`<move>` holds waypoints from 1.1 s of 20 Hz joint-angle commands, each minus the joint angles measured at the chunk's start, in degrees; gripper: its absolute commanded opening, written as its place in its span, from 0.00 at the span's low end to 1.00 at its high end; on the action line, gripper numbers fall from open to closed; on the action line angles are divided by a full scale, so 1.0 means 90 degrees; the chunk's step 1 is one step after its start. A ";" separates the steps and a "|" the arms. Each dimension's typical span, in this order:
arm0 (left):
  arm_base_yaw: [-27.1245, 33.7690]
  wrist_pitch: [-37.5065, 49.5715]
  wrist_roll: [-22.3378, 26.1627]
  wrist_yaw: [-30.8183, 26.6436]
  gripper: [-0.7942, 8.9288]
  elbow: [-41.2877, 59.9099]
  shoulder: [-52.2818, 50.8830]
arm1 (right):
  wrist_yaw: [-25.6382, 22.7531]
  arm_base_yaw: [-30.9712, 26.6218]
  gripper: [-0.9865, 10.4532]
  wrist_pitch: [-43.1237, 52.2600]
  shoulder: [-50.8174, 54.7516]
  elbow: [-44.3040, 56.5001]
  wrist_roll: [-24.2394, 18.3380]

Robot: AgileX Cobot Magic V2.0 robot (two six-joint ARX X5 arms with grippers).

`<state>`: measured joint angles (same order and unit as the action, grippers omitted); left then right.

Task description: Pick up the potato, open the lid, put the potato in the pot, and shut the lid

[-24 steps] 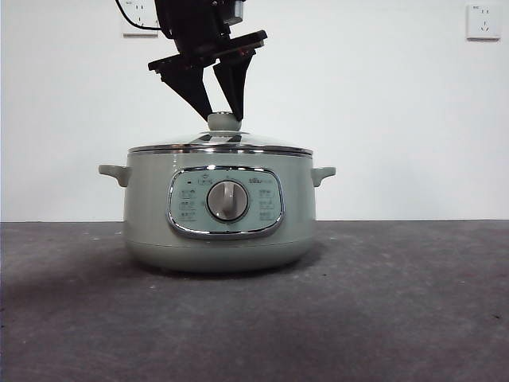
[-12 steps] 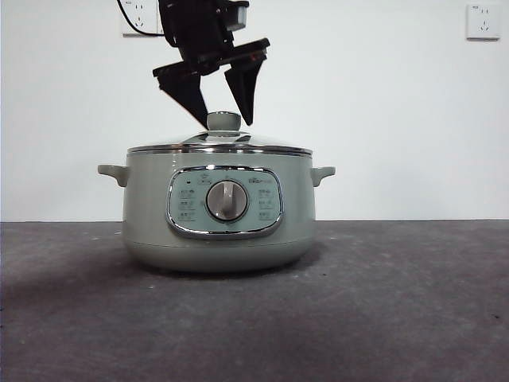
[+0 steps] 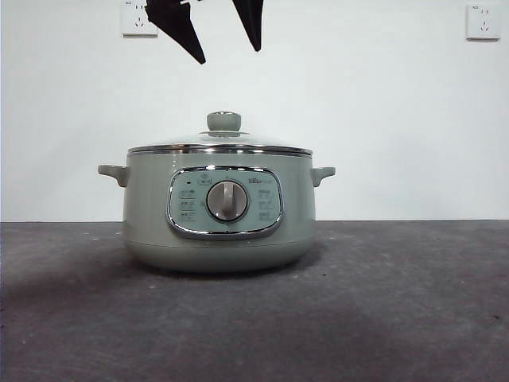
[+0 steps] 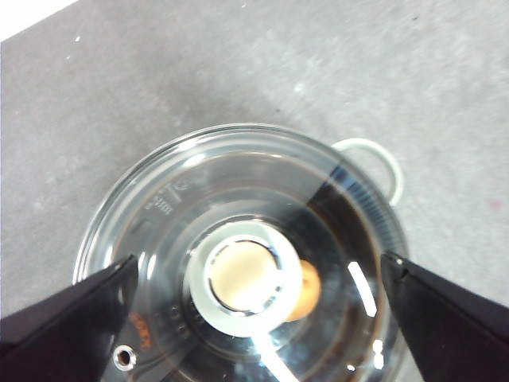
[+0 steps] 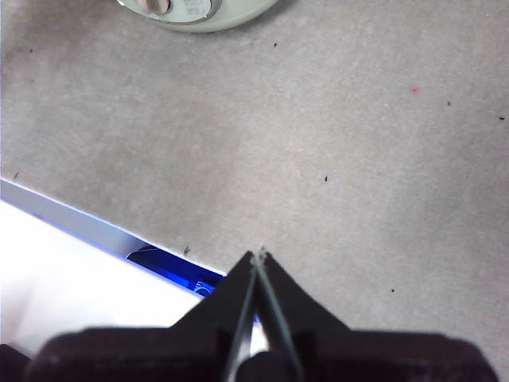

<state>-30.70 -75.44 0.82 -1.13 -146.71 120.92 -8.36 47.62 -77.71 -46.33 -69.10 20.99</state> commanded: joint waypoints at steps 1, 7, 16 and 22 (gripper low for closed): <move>-0.0090 -0.0024 -0.0090 0.0005 0.92 -0.0007 -0.0172 | -0.0002 0.0007 0.08 -0.0146 -0.0007 0.0068 -0.0027; -0.0471 -0.0049 -0.0061 0.0005 0.28 -0.0005 -0.0811 | -0.0512 0.0005 0.09 -0.0143 -0.0080 0.0066 0.0005; -0.1239 -0.0053 -0.0017 0.0024 0.07 0.0265 -0.2344 | -0.0624 0.0005 0.09 -0.0146 -0.0129 0.0066 0.0000; -0.1416 -0.0049 -0.0294 -0.0002 0.08 0.3594 -0.4352 | -0.0624 0.0005 0.09 -0.0143 -0.0129 0.0066 0.0000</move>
<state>-43.31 -75.85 -0.73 -0.99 -116.31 81.89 -13.69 47.62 -77.71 -47.51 -69.10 21.02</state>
